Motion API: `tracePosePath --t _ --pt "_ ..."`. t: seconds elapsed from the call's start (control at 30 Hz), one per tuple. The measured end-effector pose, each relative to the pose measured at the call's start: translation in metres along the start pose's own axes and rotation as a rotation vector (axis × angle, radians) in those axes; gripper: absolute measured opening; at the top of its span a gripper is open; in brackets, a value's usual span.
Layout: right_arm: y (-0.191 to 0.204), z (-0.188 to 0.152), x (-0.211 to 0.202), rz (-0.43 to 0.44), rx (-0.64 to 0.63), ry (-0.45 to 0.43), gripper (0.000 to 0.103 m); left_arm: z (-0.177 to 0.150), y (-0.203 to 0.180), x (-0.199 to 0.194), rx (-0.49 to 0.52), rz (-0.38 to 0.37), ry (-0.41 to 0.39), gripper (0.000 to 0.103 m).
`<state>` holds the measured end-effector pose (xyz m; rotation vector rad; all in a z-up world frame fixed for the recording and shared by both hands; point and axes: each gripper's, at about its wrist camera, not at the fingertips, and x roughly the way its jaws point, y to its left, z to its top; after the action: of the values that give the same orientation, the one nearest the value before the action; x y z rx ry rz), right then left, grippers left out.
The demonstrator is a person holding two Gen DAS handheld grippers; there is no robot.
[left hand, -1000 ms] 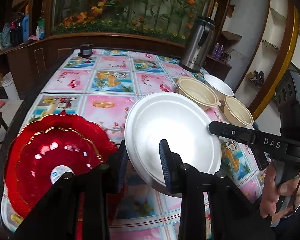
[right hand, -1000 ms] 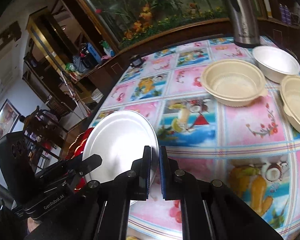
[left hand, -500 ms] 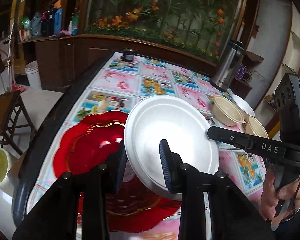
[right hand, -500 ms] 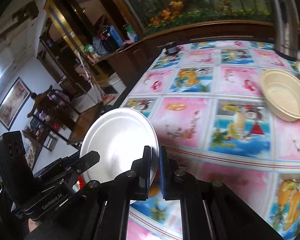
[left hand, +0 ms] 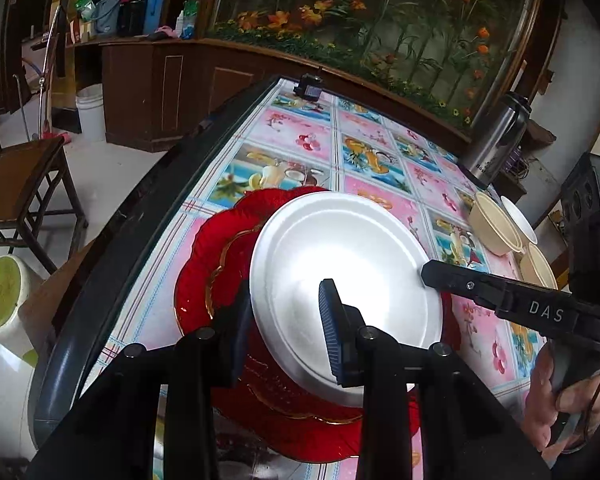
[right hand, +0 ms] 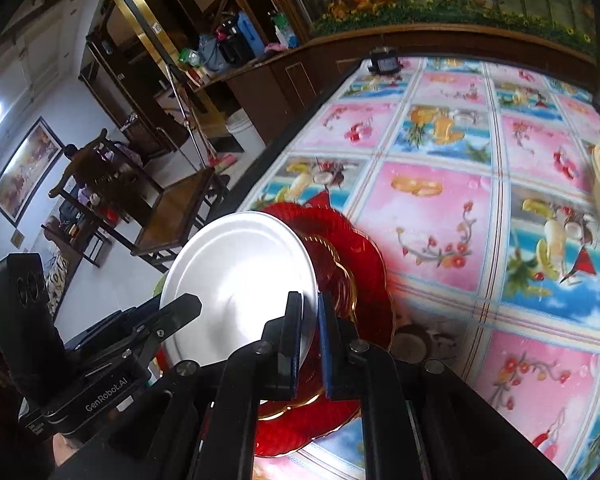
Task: Organize plates and bowls
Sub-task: 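Lower the white plate onto the red plates and open the left gripper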
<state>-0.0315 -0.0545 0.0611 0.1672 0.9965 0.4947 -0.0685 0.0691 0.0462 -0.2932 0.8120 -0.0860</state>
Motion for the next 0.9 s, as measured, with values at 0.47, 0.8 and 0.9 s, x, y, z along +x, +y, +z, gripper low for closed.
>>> tracePosePath --t 0.47,0.8,0.9 --pt "-0.001 -0.010 0.014 -0.006 -0.006 0.033 0.010 -0.003 0.005 0.005 0.004 0.031 0.002 0.029" --pt "-0.004 -0.012 0.007 0.025 0.011 0.028 0.013 -0.002 0.005 0.002 -0.011 0.035 0.005 0.031" --pt "-0.005 -0.011 -0.002 0.035 0.016 0.007 0.013 -0.001 0.004 -0.001 -0.012 0.041 -0.005 0.033"
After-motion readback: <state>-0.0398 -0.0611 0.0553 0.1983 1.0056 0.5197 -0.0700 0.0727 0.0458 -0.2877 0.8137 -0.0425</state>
